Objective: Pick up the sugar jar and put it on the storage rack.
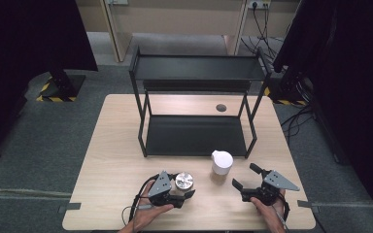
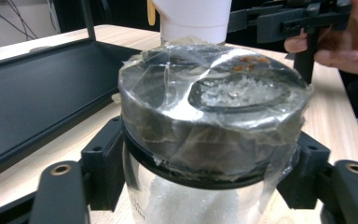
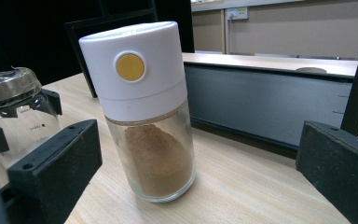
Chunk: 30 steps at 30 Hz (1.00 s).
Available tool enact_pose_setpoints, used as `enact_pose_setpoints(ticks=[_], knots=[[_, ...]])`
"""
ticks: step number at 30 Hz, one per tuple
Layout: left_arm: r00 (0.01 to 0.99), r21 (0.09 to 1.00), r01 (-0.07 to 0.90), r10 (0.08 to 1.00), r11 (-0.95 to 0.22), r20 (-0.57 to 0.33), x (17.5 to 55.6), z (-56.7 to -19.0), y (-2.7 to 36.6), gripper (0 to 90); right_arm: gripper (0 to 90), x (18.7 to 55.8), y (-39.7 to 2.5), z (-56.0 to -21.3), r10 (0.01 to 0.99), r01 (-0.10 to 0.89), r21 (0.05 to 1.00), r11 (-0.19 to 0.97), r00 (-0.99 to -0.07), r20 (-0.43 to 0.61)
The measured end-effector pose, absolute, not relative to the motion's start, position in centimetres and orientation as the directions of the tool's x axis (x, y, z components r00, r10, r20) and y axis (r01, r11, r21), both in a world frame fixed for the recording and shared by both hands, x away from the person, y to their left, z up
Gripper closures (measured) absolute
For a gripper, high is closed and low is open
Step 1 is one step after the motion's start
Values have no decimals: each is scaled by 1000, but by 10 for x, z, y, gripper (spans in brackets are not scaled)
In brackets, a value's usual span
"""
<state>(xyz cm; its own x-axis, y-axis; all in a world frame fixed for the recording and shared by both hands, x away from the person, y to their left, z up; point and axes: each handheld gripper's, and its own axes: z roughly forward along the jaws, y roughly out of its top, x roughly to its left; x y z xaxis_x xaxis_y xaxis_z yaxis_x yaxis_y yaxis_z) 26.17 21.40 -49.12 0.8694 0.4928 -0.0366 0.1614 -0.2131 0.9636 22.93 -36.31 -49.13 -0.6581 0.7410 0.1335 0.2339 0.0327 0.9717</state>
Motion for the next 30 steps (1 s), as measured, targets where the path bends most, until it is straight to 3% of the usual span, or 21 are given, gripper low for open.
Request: enact_pose_setpoints(ticks=[30], knots=[[842,967,169,538,-188,-43,257,-473,218,315,4,230,-363,-492,738,231,972,36,-663,130]])
